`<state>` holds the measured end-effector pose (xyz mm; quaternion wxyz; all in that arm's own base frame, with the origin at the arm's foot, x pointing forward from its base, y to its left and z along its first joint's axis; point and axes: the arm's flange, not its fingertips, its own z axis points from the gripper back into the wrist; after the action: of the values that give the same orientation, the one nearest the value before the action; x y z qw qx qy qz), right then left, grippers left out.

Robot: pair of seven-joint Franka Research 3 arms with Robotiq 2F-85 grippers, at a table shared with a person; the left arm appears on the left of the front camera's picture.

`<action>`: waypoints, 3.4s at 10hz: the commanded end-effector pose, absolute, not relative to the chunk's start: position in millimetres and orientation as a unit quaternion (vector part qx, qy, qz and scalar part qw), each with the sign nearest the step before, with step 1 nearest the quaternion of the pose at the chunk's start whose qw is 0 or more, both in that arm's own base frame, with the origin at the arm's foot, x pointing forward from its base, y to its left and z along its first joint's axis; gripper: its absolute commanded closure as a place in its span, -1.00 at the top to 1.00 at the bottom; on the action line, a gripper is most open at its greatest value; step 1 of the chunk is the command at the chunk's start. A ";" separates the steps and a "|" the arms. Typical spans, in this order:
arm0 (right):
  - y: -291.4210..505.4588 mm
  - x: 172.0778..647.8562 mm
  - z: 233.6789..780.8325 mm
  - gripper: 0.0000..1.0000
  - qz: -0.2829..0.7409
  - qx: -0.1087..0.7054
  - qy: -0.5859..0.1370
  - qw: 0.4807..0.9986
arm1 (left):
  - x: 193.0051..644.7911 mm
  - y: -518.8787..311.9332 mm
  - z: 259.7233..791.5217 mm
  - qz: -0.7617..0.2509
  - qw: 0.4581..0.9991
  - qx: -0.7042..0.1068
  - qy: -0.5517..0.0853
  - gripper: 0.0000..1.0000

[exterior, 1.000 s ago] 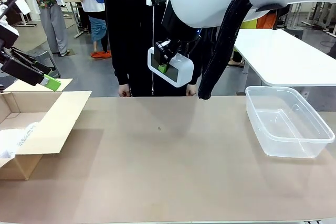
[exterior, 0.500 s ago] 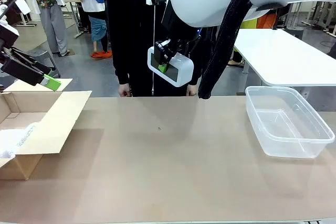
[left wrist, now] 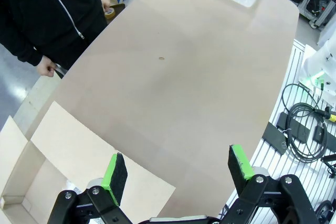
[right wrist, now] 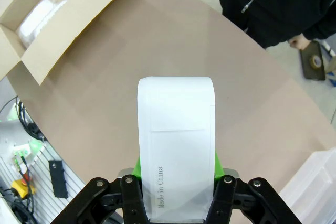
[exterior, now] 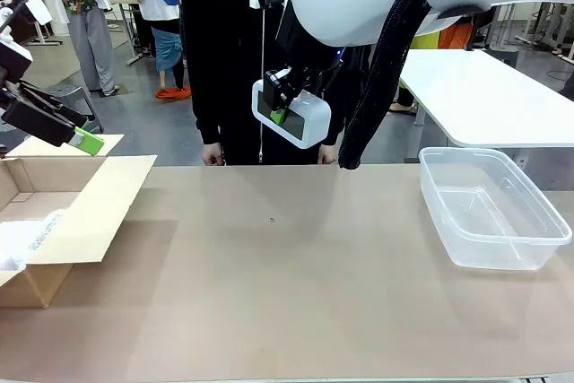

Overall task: Separate and place wrapped and unwrapped clocks.
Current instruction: If the picked Digital clock is wrapped, place it in the Package Box ; if not, place it in the Organizing box.

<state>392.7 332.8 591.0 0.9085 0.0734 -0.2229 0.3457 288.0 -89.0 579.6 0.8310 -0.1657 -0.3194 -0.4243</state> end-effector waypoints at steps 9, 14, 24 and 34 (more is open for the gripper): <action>40.8 498.8 558.3 0.00 0.029 0.007 -0.342 0.939 | 287.2 -91.0 579.2 -0.418 0.834 -0.160 -0.321 1.00; -26.5 486.7 459.6 0.00 -0.039 -0.002 -0.272 0.962 | 287.2 -91.0 579.2 -0.418 0.834 -0.160 -0.321 1.00; -60.7 482.0 399.1 0.00 -0.124 0.089 -0.202 0.967 | 287.2 -91.0 579.2 -0.418 0.834 -0.160 -0.321 1.00; -60.3 481.6 420.7 1.00 -0.117 0.066 -0.171 0.976 | 287.2 -91.0 579.2 -0.418 0.834 -0.160 -0.321 1.00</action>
<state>480.2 -57.6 412.8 0.9744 0.0709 -0.1762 -0.1205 288.0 -89.0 579.7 0.8308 -0.1661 -0.3196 -0.4244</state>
